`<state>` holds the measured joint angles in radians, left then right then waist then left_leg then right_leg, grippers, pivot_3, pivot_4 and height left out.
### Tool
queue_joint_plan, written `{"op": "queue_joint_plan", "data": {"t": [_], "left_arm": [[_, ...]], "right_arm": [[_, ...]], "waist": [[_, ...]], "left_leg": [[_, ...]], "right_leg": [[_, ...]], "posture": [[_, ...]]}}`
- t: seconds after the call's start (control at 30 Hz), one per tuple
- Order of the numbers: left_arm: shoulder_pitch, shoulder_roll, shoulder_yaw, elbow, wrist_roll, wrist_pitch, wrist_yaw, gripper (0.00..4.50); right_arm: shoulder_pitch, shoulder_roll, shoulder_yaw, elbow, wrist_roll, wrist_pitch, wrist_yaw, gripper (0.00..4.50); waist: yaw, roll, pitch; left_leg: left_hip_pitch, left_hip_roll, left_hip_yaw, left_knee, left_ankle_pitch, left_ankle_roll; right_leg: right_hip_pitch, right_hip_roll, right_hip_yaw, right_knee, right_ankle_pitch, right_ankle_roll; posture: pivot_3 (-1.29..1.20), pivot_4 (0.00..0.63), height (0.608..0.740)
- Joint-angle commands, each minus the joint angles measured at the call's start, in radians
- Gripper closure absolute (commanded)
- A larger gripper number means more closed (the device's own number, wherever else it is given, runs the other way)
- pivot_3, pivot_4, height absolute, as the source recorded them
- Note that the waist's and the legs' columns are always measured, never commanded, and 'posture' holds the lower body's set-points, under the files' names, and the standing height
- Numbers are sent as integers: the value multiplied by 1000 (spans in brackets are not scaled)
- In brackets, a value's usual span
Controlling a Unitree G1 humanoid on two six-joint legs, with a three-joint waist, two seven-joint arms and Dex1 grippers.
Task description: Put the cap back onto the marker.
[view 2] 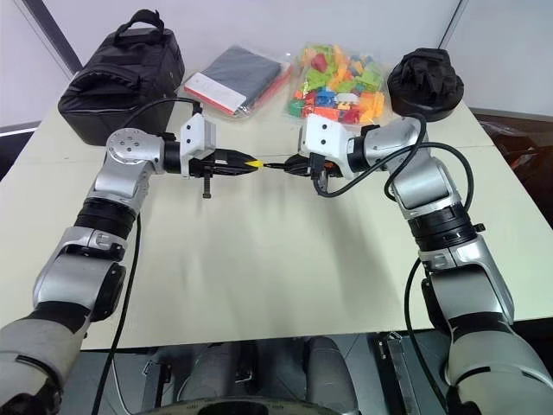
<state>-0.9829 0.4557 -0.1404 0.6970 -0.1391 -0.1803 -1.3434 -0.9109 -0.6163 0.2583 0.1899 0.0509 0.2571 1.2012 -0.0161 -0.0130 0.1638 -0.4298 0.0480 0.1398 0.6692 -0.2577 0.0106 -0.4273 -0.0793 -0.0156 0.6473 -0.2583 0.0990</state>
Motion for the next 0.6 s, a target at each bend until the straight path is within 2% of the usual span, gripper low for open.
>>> {"op": "queue_joint_plan", "data": {"t": [0.03,0.6], "left_arm": [[-15,20,19,-19,-6,-7,-3,4444],[-6,13,12,-46,-12,7,-3,4444]], "right_arm": [[-7,-2,-25,-17,12,-13,-8,4500],[-10,7,-21,-4,9,-26,-9,4500]], "waist": [[0,0,0],[1,0,0]], "left_leg": [[0,0,0,0,0,0],[0,0,0,0,0,0]], "right_leg": [[0,0,0,0,0,0],[0,0,0,0,0,0]], "posture": [[0,150,740],[0,150,740]]}}
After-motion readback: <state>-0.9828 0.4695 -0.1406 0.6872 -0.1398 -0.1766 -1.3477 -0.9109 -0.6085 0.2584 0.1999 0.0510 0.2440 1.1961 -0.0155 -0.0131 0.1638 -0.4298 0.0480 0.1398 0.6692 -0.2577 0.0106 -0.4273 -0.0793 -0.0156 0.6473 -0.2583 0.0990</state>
